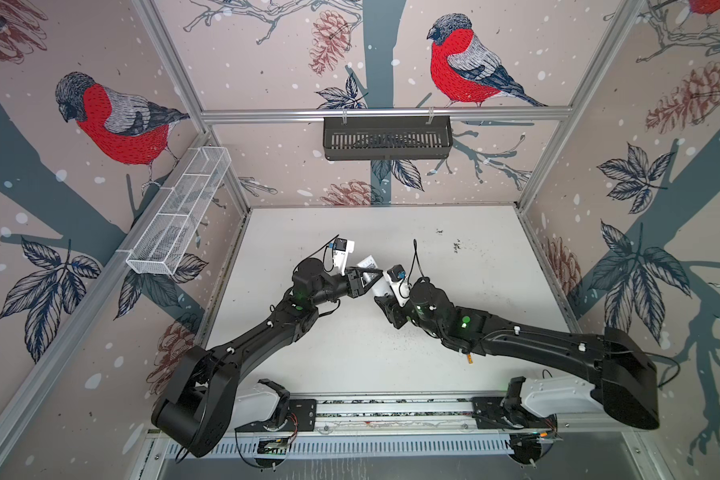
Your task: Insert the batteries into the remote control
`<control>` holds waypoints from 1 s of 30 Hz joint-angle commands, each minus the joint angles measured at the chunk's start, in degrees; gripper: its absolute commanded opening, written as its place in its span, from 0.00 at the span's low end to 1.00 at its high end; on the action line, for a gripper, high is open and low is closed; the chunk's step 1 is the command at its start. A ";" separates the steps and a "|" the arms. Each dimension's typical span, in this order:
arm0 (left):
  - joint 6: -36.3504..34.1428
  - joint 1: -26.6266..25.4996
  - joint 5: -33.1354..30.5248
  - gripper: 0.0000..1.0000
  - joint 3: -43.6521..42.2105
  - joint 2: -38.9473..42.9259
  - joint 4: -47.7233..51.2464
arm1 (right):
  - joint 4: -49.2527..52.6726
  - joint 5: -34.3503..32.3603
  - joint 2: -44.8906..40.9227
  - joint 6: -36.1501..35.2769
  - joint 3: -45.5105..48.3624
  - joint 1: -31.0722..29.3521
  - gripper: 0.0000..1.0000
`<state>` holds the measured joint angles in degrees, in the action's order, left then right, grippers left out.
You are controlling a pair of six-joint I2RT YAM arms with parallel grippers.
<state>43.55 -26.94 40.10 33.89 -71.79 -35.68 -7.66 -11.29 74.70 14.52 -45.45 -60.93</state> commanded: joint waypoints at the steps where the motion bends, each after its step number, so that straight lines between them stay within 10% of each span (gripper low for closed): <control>1: -0.01 -0.04 0.10 0.35 0.28 -0.22 -4.35 | -2.68 1.91 -0.22 -1.45 0.34 -0.13 0.40; 10: -2.98 0.12 -3.11 0.14 0.99 1.41 0.72 | -2.11 5.51 0.53 -1.91 0.03 0.27 0.46; 21: -6.40 6.78 -11.11 0.08 2.15 7.77 13.86 | 2.81 8.09 -2.58 0.80 1.19 1.64 0.79; 30: -13.24 12.64 -12.37 0.07 5.86 12.75 27.46 | 32.51 -2.77 -8.17 27.01 3.79 8.79 0.89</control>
<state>33.47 -14.98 28.25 38.92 -60.05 -12.47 8.97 -9.78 66.83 28.95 -42.35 -54.28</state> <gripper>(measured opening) 0.211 0.879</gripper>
